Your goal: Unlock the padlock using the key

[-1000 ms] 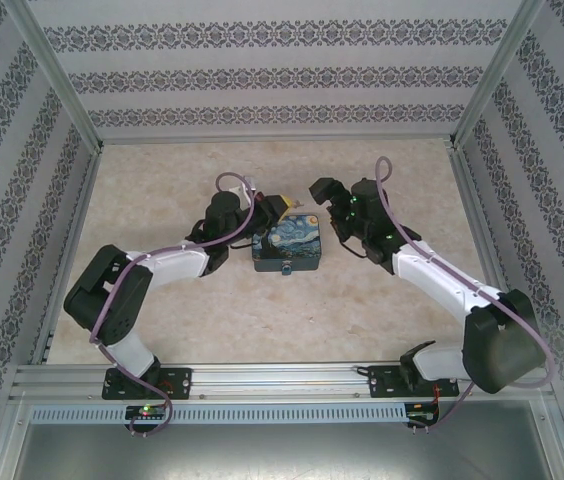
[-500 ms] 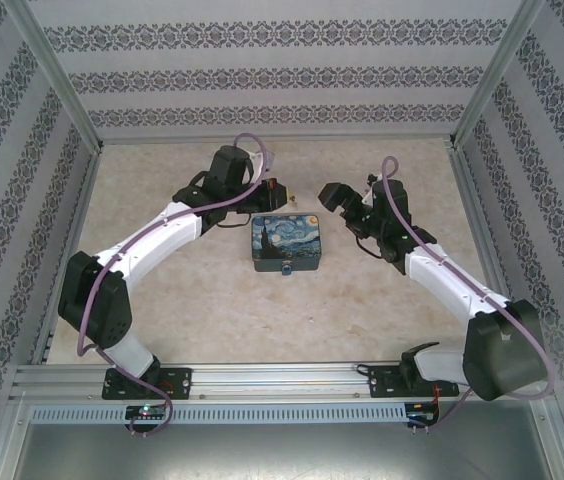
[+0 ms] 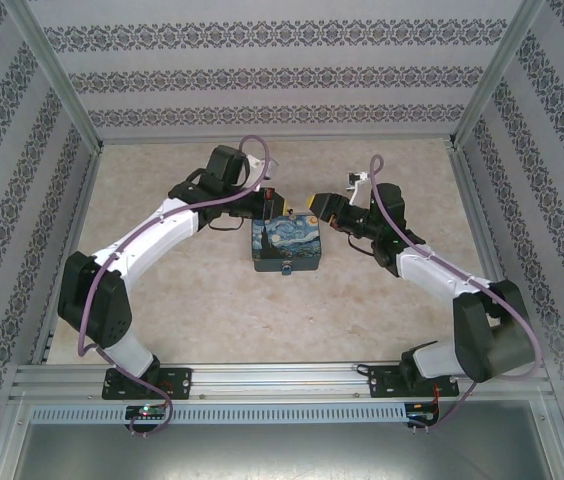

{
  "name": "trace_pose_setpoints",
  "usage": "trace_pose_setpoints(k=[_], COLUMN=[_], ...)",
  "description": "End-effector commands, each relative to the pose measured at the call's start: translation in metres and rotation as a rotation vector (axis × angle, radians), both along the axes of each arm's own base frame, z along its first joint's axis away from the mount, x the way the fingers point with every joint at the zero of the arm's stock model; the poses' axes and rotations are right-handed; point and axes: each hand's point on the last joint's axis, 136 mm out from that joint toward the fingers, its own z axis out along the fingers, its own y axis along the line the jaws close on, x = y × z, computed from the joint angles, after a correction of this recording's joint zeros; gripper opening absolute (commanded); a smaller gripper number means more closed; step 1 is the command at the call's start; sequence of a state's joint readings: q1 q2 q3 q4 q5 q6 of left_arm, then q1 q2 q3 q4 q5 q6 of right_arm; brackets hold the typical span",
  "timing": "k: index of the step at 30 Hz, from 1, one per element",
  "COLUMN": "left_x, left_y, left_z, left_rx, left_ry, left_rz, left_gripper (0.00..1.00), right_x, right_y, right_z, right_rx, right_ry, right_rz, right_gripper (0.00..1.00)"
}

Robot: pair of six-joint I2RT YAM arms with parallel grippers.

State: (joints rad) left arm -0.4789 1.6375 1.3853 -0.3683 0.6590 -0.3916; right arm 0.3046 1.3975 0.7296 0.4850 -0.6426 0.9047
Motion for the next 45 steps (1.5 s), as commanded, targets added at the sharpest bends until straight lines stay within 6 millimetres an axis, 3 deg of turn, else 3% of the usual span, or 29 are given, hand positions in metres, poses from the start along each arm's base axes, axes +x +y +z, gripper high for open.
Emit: trace_pose_setpoints(k=[1, 5, 21, 30, 45], left_x=[0.001, 0.005, 0.015, 0.018, 0.015], left_y=[-0.004, -0.006, -0.017, -0.018, -0.020], left_z=[0.016, 0.023, 0.019, 0.023, 0.021], left_rx=[-0.086, -0.160, -0.276, -0.299, -0.306], left_ry=[-0.037, -0.021, 0.035, 0.032, 0.039], left_rz=[-0.064, -0.074, -0.087, -0.076, -0.101], left_gripper=[0.00, 0.00, 0.00, 0.00, 0.00], right_x=[-0.003, -0.003, -0.008, -0.011, -0.018], right_y=[0.007, 0.011, 0.021, 0.025, 0.028], right_z=[0.019, 0.022, 0.030, 0.023, 0.028], right_rx=[0.088, 0.122, 0.167, 0.167, 0.175], right_ry=[-0.091, -0.104, -0.118, -0.101, -0.115], right_rz=[0.080, 0.104, 0.152, 0.162, 0.202], right_gripper=[0.47, 0.44, 0.38, 0.36, 0.29])
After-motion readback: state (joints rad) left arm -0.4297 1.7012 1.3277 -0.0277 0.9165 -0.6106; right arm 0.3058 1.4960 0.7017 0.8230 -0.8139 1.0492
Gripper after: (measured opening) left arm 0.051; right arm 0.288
